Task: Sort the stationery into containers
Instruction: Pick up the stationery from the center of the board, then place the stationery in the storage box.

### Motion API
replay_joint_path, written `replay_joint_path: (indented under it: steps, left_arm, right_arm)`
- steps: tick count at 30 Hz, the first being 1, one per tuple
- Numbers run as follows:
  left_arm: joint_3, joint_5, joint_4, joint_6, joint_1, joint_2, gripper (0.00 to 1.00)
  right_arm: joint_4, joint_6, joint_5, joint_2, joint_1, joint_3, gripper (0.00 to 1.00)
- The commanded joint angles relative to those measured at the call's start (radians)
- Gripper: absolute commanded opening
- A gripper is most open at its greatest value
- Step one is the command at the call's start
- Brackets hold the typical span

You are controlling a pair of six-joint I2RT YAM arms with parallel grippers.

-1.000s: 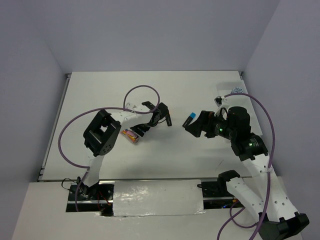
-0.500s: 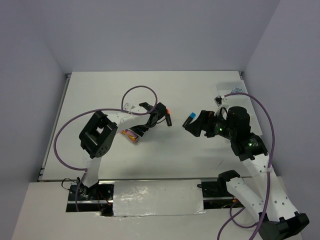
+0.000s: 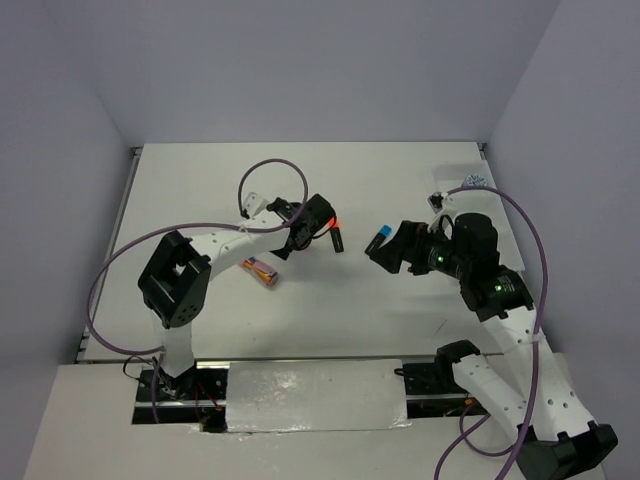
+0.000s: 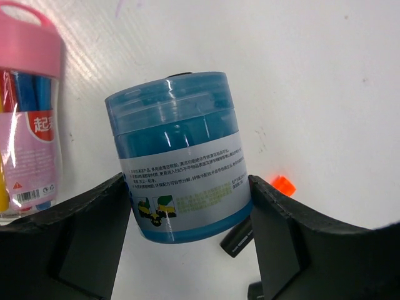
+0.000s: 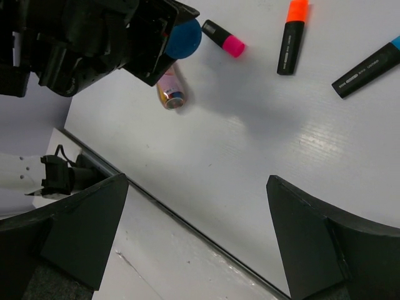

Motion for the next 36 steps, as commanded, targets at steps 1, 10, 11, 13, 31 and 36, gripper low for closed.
replay_joint_path:
  steps: [1, 10, 11, 13, 31, 36]
  left_arm:
    - [-0.006, -0.089, 0.075, 0.114, -0.02, -0.082, 0.0]
    - [-0.338, 0.058, 0.78, 1.01, -0.059, -0.424, 0.0]
    - [-0.372, 0.079, 0.882, 1.054, -0.059, -0.458, 0.0]
    - [-0.473, 0.145, 0.966, 1.174, -0.057, -0.564, 0.0]
    - [-0.764, 0.998, 1.5, 1.688, -0.123, -0.744, 0.0]
    - [-0.743, 1.021, 1.49, 1.739, -0.175, -0.724, 0.0]
  right_arm:
    - [0.043, -0.008, 0.018, 0.012, 0.008, 0.006, 1.0]
    - [-0.015, -0.019, 0.078, 0.024, 0.008, 0.164, 1.0]
    - [-0.024, -0.019, 0.086, 0.025, 0.008, 0.197, 1.0]
    - [-0.04, -0.011, 0.099, 0.019, 0.008, 0.228, 1.0]
    - [0.006, 0.202, -0.057, 0.174, 0.082, 0.253, 1.0]
    - [0.032, 0.247, -0.051, 0.177, 0.143, 0.224, 1.0]
